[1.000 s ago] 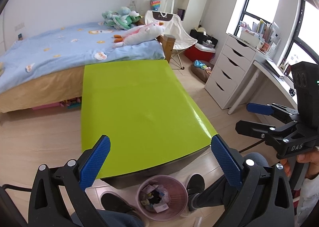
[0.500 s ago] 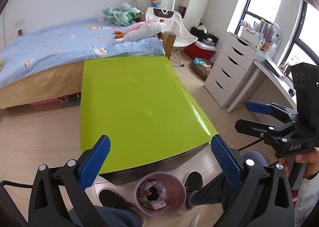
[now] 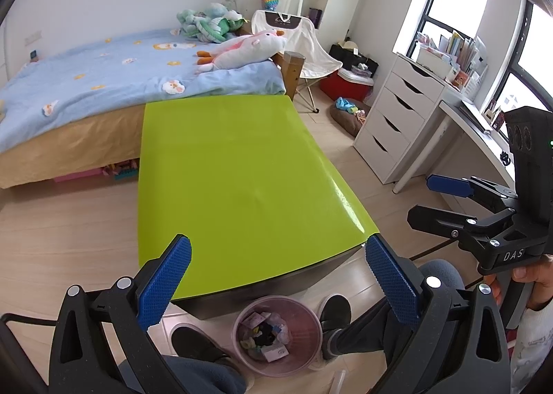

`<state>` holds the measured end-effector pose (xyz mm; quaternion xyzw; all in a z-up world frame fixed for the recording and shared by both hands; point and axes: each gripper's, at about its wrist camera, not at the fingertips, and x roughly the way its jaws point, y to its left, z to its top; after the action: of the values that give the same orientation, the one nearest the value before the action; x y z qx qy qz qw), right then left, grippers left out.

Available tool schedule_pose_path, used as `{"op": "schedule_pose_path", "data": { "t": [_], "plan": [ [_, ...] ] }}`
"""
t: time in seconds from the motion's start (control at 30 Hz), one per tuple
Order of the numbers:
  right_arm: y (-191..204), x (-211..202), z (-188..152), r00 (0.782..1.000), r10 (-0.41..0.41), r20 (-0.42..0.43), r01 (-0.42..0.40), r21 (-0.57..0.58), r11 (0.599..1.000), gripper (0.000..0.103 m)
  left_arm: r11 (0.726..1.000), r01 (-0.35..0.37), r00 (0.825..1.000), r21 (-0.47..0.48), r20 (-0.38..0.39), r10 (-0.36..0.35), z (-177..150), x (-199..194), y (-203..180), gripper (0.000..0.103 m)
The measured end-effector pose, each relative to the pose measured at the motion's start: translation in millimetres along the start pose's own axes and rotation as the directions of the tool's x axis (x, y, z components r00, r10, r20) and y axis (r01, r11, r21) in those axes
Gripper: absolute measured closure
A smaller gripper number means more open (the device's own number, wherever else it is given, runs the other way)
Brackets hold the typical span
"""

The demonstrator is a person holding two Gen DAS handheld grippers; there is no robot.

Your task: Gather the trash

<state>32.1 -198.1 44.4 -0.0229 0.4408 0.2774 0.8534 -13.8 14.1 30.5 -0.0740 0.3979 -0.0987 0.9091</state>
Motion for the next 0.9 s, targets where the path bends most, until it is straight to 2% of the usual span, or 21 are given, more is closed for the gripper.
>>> {"op": "schedule_pose_path", "data": {
  "t": [0.9],
  "plan": [
    [-0.2, 0.0, 0.4, 1.0, -0.001, -0.001, 0.001, 0.0, 1.0, 0.003, 1.0, -0.003, 1.0, -0.004, -0.007, 0.003, -2.3, 1.6, 4.7, 0.006]
  ]
}}
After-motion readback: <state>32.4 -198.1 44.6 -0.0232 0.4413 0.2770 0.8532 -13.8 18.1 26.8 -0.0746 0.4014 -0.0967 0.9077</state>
